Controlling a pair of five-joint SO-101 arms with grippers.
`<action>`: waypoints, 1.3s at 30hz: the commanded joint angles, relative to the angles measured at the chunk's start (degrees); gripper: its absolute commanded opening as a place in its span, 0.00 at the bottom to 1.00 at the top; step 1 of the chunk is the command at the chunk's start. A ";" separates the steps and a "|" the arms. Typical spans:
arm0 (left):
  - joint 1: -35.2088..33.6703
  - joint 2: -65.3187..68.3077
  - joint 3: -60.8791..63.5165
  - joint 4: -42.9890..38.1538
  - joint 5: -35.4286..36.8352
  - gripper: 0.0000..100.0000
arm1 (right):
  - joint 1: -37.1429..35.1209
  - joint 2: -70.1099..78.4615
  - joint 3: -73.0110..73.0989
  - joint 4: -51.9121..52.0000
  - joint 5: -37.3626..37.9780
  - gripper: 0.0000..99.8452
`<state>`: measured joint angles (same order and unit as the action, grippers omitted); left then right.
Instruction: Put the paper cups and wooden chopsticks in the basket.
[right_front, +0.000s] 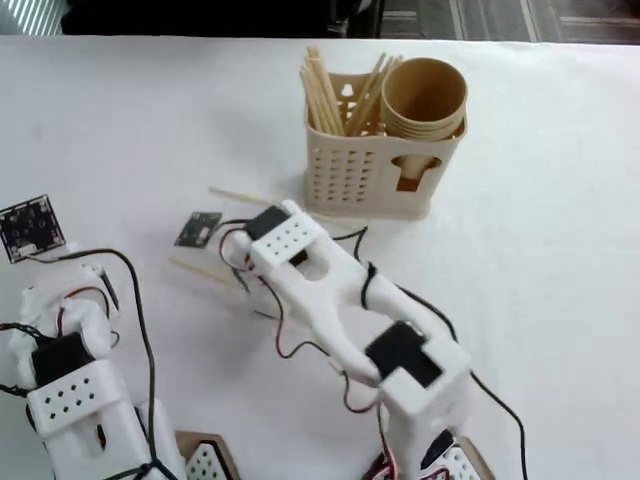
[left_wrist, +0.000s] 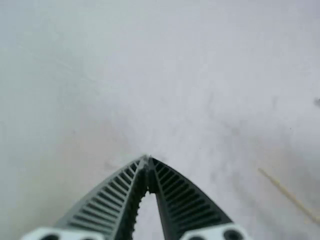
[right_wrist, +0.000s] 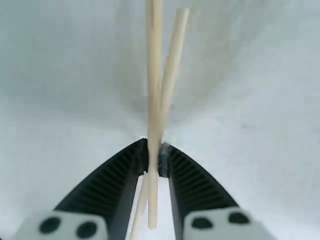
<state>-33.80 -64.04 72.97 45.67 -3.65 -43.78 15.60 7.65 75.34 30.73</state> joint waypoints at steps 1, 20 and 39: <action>-0.40 -1.01 -0.26 -1.05 0.26 0.02 | 1.98 -10.86 -0.70 3.30 0.53 0.02; -0.40 -1.01 -0.26 -1.05 0.26 0.02 | 12.70 -35.38 -20.92 1.89 -5.80 0.02; -0.40 -1.01 -0.35 -1.05 0.26 0.02 | 25.01 -33.01 -20.84 -43.21 -17.32 0.02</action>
<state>-33.80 -64.04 72.97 45.67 -3.65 -20.75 -17.45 -14.68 40.35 15.78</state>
